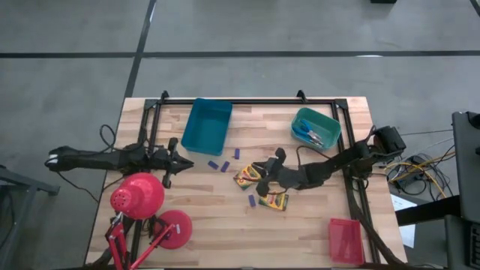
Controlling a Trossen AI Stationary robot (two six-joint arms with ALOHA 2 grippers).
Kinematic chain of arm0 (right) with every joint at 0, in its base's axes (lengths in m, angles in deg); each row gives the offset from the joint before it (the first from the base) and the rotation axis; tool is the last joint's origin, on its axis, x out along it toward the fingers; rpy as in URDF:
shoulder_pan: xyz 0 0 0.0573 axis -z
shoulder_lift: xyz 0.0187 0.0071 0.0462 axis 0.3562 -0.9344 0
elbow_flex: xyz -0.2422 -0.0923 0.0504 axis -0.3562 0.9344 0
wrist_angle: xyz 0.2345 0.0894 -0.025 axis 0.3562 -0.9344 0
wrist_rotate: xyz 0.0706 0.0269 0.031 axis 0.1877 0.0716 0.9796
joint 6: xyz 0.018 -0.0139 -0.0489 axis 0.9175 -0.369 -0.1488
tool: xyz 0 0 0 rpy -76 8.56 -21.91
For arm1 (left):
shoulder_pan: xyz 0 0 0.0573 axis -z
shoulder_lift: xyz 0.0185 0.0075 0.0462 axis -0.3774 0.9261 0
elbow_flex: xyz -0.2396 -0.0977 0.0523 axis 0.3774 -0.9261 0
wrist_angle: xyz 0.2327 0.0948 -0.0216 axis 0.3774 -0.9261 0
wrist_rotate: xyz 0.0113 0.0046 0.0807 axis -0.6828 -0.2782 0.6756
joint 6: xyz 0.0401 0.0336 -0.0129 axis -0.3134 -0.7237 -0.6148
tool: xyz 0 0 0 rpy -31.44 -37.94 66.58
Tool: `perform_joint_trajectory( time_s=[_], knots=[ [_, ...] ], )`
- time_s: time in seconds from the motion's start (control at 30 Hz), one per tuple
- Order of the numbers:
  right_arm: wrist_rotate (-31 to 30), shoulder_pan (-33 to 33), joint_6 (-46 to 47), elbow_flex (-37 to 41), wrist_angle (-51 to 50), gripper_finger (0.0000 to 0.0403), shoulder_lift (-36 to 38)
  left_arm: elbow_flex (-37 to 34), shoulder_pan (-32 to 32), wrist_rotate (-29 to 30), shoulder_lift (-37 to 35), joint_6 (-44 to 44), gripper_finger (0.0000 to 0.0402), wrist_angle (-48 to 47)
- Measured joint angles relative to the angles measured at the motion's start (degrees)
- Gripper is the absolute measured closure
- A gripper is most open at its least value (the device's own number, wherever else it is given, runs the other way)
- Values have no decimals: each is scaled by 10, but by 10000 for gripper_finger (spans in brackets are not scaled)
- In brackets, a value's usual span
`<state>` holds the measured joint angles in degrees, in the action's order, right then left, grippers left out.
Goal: Pick & Place School Supplies
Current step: Put the yellow crayon box into the blue bin
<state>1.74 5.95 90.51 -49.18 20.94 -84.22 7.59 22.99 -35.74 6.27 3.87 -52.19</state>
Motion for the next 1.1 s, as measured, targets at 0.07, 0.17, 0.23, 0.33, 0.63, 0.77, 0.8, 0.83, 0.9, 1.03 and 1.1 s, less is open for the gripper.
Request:
perform_joint_trajectory(
  time_s=[0.07, 0.17, 0.23, 0.33, 0.63, 0.77, 0.8, 0.83, 0.9, 1.03, 1.1],
  knots=[
    [0, 1, 1, 0, 0, 351, 0, 0, 0, 0, 21, 4, 362, 21],
    [0, 2, 2, 0, 0, 351, 0, 6, 0, 0, 52, 4, 362, 28],
    [0, 2, 2, 0, 0, 351, 0, 24, 0, 0, 75, -2, 363, 28],
    [0, 4, 2, 0, 0, 351, 0, 51, 0, 0, 110, -30, 362, 28],
    [0, 3, 2, 0, 0, 351, 1, 124, -3, 14, 227, -58, 362, 5],
    [0, 3, 2, 0, 1, 351, 1, 150, -4, 34, 285, -31, 360, 6],
    [0, 3, 2, 0, 1, 351, 1, 159, -4, 46, 299, -14, 360, 5],
    [0, 3, 2, 0, 1, 351, 1, 169, -5, 60, 314, 0, 361, 4],
    [0, 4, 1, 0, 0, 351, 1, 193, -5, 79, 342, 26, 362, 6],
    [0, 6, 6, 0, 1, 351, 1, 248, -7, 74, 401, 38, 360, 6],
    [0, 7, 9, -1, 1, 351, 1, 274, -7, 67, 432, 33, 360, 4]
  ],
)
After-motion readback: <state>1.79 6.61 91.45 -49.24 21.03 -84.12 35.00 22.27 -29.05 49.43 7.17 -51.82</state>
